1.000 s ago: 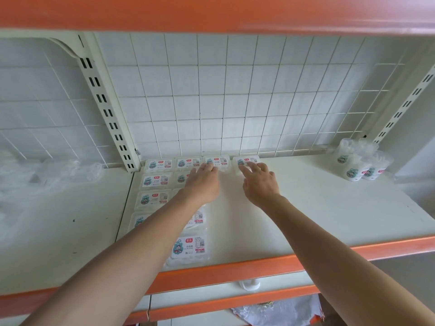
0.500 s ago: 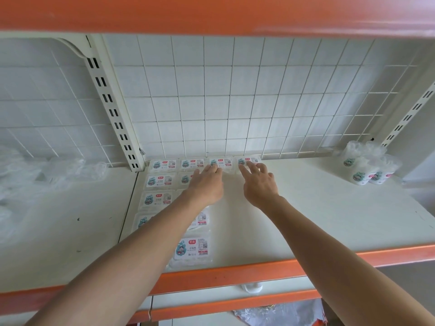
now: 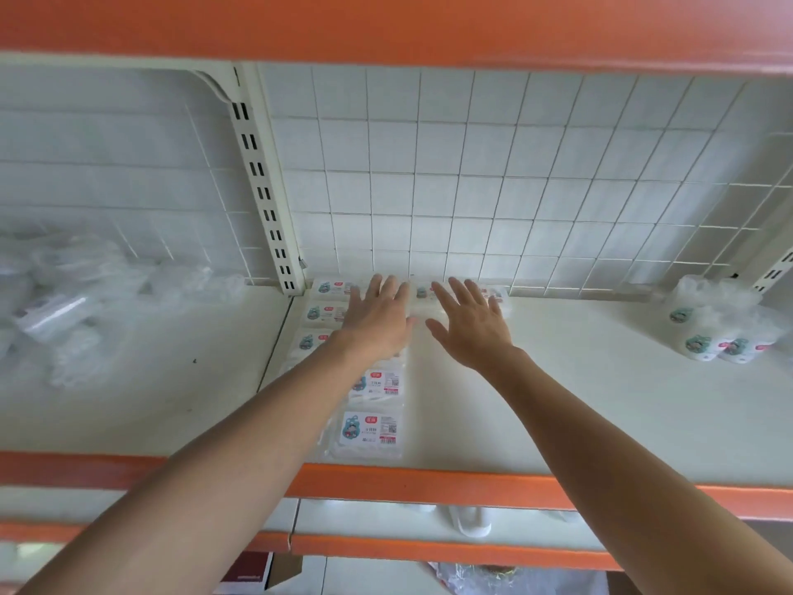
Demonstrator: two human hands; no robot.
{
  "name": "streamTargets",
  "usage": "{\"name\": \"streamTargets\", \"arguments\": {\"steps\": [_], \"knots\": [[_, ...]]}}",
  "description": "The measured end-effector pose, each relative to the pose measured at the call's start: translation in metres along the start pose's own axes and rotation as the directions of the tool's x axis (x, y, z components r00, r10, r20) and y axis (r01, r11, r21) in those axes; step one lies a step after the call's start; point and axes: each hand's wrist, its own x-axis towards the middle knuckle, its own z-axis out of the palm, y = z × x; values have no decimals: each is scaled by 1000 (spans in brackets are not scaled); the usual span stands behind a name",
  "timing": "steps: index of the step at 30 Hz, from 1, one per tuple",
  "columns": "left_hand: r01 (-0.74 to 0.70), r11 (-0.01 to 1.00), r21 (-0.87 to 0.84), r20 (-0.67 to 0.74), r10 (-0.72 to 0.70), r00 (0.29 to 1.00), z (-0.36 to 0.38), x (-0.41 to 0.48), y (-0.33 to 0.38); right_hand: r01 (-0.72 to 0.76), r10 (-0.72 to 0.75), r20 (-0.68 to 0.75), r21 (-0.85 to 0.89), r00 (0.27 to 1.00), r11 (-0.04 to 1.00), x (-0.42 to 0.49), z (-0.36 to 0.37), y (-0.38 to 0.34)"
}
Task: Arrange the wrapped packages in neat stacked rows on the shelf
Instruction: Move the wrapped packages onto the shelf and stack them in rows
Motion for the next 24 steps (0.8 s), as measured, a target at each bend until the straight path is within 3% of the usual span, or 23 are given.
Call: {"name": "streamTargets", "arguments": {"steps": [4,12,24], "knots": [[146,989,3,-25,-145,989,-8,-31,-42,139,-139,-4,46,990,989,9,-4,-47],[253,967,6,-86,-252,964,-6,-91,-153,305,-304,-21,39,952,952,19,8,-169],[198,980,9,-43,-198,979,0,-138,-288,219,-222,53,57,973,974,58,42,-309]]}}
